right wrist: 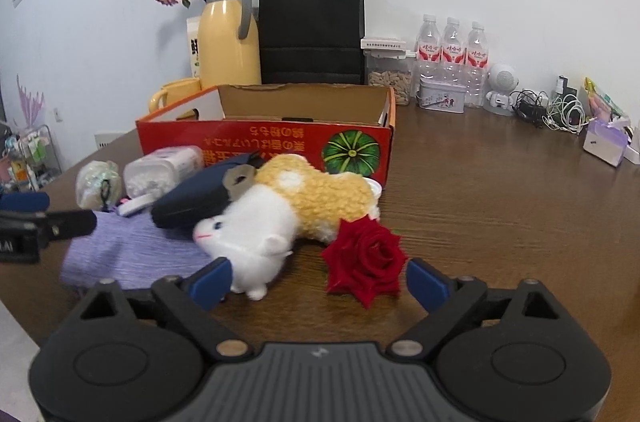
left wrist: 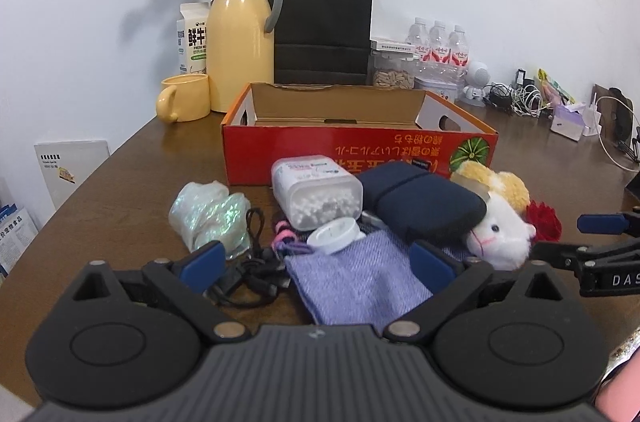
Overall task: Organize objects
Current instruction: 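Reach the right gripper toward the red rose while the left approaches a white lid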
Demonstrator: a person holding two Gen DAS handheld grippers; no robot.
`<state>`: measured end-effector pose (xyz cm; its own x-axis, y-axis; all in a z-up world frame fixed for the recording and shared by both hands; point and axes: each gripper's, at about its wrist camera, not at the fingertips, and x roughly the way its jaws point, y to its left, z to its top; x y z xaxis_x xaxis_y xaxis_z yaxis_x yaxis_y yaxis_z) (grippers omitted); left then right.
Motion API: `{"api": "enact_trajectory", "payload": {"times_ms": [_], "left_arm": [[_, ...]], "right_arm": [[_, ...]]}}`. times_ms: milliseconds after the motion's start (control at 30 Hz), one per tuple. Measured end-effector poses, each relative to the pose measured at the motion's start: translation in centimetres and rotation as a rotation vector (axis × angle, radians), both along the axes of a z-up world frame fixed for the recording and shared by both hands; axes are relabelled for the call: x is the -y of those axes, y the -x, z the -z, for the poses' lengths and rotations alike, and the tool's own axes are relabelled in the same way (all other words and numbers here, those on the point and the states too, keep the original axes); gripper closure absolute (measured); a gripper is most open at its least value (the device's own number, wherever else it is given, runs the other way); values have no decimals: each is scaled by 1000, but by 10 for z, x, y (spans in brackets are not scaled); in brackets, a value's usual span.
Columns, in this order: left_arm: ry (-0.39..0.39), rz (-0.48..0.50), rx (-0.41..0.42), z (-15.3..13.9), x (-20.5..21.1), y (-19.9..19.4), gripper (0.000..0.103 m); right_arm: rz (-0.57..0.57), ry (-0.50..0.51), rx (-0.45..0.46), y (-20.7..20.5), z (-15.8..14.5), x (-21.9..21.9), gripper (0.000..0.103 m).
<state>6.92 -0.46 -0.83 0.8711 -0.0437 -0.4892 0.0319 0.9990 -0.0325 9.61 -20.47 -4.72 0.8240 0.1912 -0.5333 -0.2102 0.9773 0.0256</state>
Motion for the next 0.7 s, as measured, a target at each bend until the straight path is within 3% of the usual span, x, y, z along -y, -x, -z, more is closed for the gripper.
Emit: {"api": "enact_trajectory", "payload": {"times_ms": [167,367,500,633,700], "left_arm": [[5,34,-34,-1,3,-20,26],[-26,68,-77,5,12,-46,41],[-60,68,-111,12,16,-61,46],[-54,84,-144,16,14,-68,63],[-39,86,-147,16,12,-69,66]], "right_arm": [[-18,27,-27,-19,5,9,24],[-39,20,-68,-40,17,23,41],[-74,8,-80,-48,21,26,44],[-96,1,-91,-53,23,26,47],[-101,0,-94,-55,24,26,50]]}}
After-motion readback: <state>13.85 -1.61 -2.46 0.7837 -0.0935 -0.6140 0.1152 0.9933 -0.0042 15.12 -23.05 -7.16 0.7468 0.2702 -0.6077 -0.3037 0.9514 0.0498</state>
